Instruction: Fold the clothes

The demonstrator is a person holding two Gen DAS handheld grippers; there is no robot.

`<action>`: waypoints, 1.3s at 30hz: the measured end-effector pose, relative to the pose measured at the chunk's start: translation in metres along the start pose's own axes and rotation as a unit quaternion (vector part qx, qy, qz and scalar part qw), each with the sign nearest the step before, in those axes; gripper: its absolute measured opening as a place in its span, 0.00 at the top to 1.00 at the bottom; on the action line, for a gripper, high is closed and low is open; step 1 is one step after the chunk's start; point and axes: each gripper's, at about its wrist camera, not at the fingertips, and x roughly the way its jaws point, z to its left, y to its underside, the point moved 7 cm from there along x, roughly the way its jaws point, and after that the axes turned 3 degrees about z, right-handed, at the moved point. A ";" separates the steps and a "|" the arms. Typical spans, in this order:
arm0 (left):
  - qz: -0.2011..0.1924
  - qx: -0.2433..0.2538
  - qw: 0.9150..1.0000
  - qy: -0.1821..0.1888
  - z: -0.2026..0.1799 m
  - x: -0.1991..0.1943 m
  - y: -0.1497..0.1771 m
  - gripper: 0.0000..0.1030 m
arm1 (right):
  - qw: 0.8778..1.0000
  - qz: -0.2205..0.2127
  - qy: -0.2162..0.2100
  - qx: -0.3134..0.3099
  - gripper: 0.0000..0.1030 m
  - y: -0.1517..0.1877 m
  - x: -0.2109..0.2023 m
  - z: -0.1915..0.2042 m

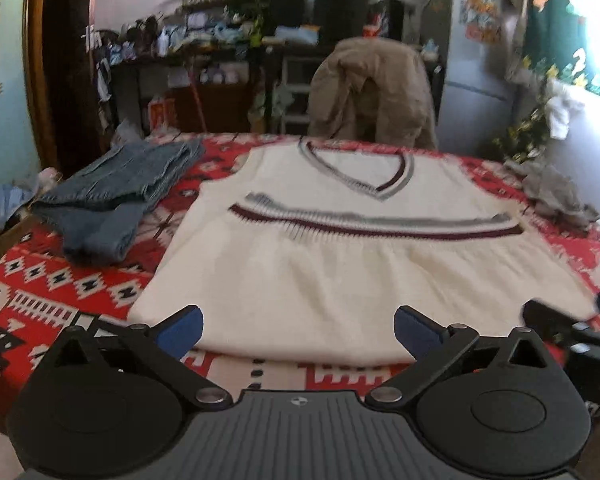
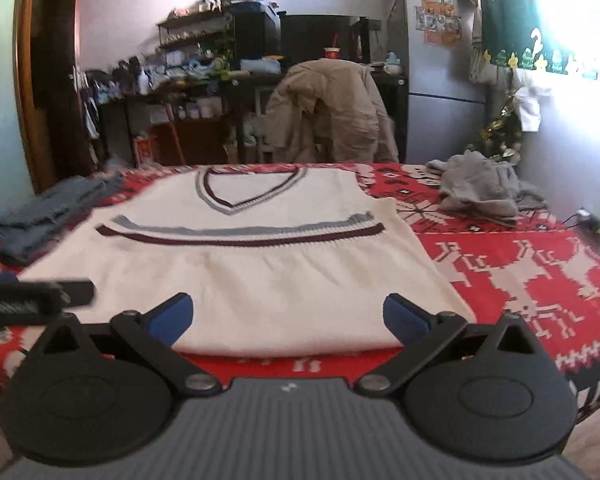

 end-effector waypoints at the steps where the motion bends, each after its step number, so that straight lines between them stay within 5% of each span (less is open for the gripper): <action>1: 0.006 0.000 1.000 0.000 0.000 0.002 0.001 0.00 | 1.000 -0.003 -0.004 0.004 0.01 0.000 -0.001 0.000; 8: -0.025 0.008 1.000 0.001 0.000 -0.008 0.002 0.00 | 0.996 -0.080 -0.019 0.043 0.01 -0.006 -0.016 -0.003; 14: -0.022 0.027 0.999 -0.007 -0.006 -0.005 0.004 0.00 | 0.999 -0.019 -0.031 0.014 0.01 0.006 0.003 0.000; 21: -0.025 0.056 0.998 -0.020 -0.013 0.004 0.012 0.04 | 0.999 -0.018 0.004 -0.037 0.01 0.009 0.016 0.011; 26: -0.007 0.020 1.000 -0.014 0.000 0.015 0.013 0.04 | 0.998 -0.015 -0.020 -0.054 0.01 0.012 0.023 0.021; 30: 0.002 -0.005 1.000 -0.020 0.011 0.021 0.013 0.11 | 0.997 -0.011 -0.010 -0.075 0.01 0.016 0.033 0.029; 39: 0.005 -0.009 0.999 -0.031 0.017 0.020 0.014 0.10 | 0.997 0.007 0.012 -0.073 0.01 0.023 0.044 0.018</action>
